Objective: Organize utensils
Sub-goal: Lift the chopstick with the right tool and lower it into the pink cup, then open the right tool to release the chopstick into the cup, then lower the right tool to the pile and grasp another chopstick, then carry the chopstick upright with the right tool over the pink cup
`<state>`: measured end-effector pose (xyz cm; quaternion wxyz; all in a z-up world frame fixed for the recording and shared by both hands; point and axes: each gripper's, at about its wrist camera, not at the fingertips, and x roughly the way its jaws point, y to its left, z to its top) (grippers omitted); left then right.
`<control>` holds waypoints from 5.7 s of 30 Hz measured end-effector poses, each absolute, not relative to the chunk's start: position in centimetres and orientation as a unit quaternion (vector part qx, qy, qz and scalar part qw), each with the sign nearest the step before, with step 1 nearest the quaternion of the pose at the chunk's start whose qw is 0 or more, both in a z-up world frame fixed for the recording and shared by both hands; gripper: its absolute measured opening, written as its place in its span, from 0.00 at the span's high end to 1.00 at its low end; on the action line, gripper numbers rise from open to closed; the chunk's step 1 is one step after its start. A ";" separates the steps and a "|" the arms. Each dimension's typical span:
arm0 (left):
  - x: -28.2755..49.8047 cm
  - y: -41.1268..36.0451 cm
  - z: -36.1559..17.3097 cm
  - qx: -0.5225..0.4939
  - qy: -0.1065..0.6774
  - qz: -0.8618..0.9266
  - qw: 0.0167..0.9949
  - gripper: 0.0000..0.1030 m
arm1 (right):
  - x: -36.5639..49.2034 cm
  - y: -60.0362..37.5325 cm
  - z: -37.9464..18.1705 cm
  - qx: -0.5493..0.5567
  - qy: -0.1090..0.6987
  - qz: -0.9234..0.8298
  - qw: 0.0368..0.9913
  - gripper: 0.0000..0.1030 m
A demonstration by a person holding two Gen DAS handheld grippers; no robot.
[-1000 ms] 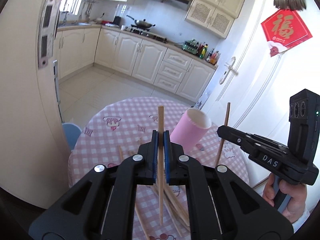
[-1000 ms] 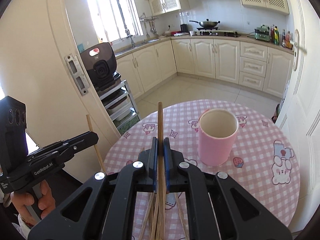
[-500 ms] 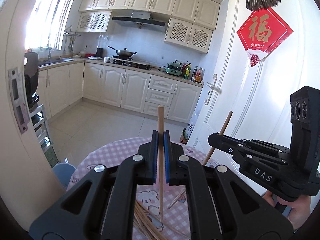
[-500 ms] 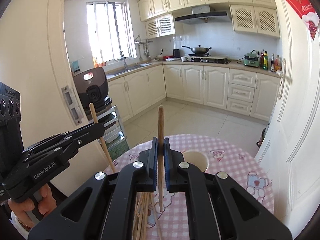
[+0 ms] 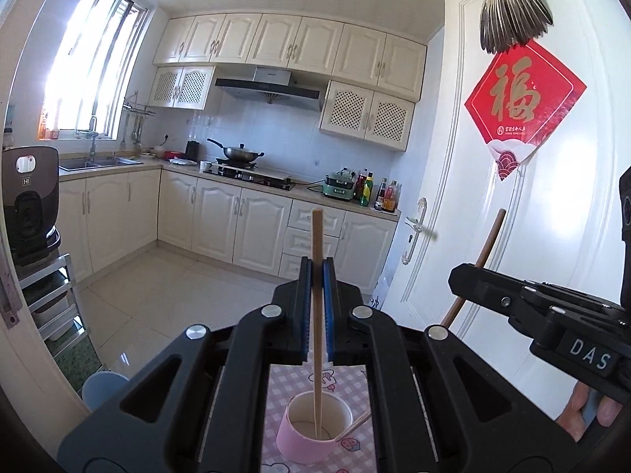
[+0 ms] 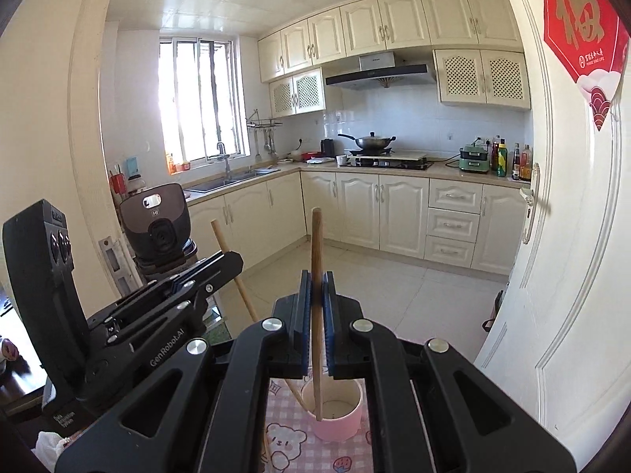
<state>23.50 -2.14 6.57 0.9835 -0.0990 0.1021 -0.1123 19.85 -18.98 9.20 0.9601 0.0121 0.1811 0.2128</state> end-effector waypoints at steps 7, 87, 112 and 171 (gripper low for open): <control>25.4 -3.4 3.8 -0.085 0.119 -0.119 0.982 0.94 | 21.3 -19.0 7.0 -0.001 0.191 0.203 0.960 0.96; 22.6 8.5 -17.9 -0.057 0.507 -0.023 0.860 0.51 | 18.6 -8.9 -16.2 -0.119 0.485 0.261 0.826 0.79; 26.2 7.5 -17.9 -0.073 0.496 -0.025 0.865 0.94 | 24.9 -4.9 -16.7 -0.106 0.500 0.240 0.826 0.95; 25.3 7.7 -8.6 -0.107 0.448 -0.027 0.887 0.40 | 21.8 -10.9 -1.0 -0.057 0.344 0.278 0.895 0.95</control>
